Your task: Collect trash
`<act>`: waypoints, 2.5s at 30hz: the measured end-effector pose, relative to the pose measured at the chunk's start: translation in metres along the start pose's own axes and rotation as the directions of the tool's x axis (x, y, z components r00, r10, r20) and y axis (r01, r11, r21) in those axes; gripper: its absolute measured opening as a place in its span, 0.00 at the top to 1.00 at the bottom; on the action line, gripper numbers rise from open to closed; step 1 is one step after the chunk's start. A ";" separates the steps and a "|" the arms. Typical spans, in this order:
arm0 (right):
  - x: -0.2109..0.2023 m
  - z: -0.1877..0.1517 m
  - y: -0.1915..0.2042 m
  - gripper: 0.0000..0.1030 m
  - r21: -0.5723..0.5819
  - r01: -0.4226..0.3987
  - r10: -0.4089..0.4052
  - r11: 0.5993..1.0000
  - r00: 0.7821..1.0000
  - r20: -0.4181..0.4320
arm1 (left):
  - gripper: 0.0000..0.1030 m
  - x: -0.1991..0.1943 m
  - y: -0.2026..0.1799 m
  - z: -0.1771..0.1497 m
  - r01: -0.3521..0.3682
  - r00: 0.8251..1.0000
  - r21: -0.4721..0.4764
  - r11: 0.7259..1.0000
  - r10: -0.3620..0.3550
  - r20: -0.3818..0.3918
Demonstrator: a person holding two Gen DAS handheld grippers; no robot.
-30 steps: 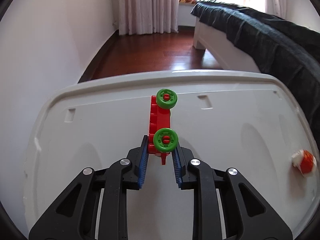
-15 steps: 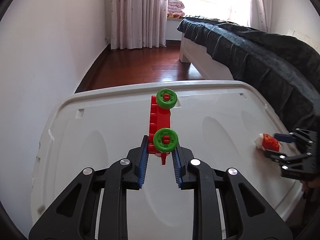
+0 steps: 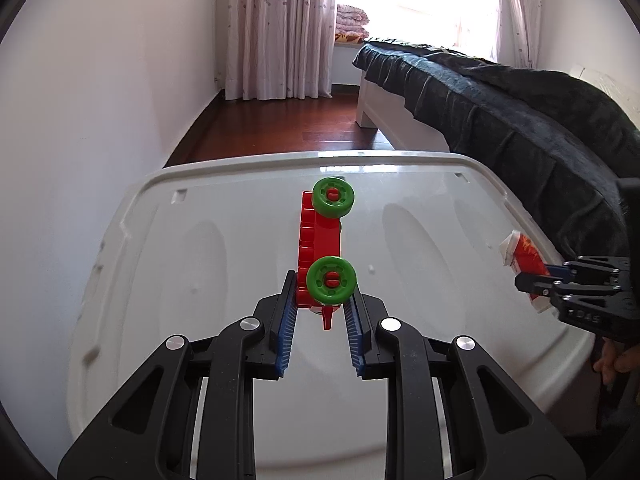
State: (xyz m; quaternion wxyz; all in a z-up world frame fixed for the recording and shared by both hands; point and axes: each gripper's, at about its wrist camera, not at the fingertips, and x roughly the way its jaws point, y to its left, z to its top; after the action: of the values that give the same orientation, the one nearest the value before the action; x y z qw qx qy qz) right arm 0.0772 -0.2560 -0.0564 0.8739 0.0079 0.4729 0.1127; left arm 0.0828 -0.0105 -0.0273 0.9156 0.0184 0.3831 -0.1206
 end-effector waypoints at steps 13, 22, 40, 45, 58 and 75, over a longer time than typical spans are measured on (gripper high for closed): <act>-0.079 -0.124 0.119 0.76 0.031 -0.092 0.092 0.995 0.996 0.015 | 0.79 -0.096 -0.005 -0.127 -0.067 0.994 -0.050 0.996 0.063 -0.087; -0.053 -0.190 0.146 0.76 0.039 -0.051 0.055 0.998 0.993 -0.103 | 0.78 -0.103 0.000 -0.180 -0.074 0.987 -0.096 0.993 0.059 -0.149; -0.048 -0.196 0.161 0.75 0.044 0.072 -0.069 0.996 0.995 -0.067 | 0.78 -0.097 -0.010 -0.210 -0.104 0.980 -0.105 0.989 0.084 -0.180; -0.044 -0.201 0.158 0.75 0.051 0.090 -0.086 0.995 0.994 -0.072 | 0.78 -0.090 -0.011 -0.221 -0.114 0.975 -0.115 0.987 0.089 -0.204; -0.033 -0.206 0.166 0.74 0.038 0.094 -0.091 0.995 0.993 -0.081 | 0.78 -0.082 0.002 -0.238 -0.155 0.960 -0.144 0.977 0.115 -0.254; -0.036 -0.205 0.159 0.29 0.086 0.124 -0.119 0.989 0.991 -0.055 | 0.32 -0.081 -0.003 -0.233 -0.237 0.939 -0.124 0.964 0.194 -0.285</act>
State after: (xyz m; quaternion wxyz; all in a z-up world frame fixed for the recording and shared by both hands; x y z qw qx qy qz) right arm -0.1419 -0.1273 -0.1210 0.8660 0.0154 0.4984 0.0381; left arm -0.1352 0.0326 -0.1344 0.8610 0.0048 0.5084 0.0146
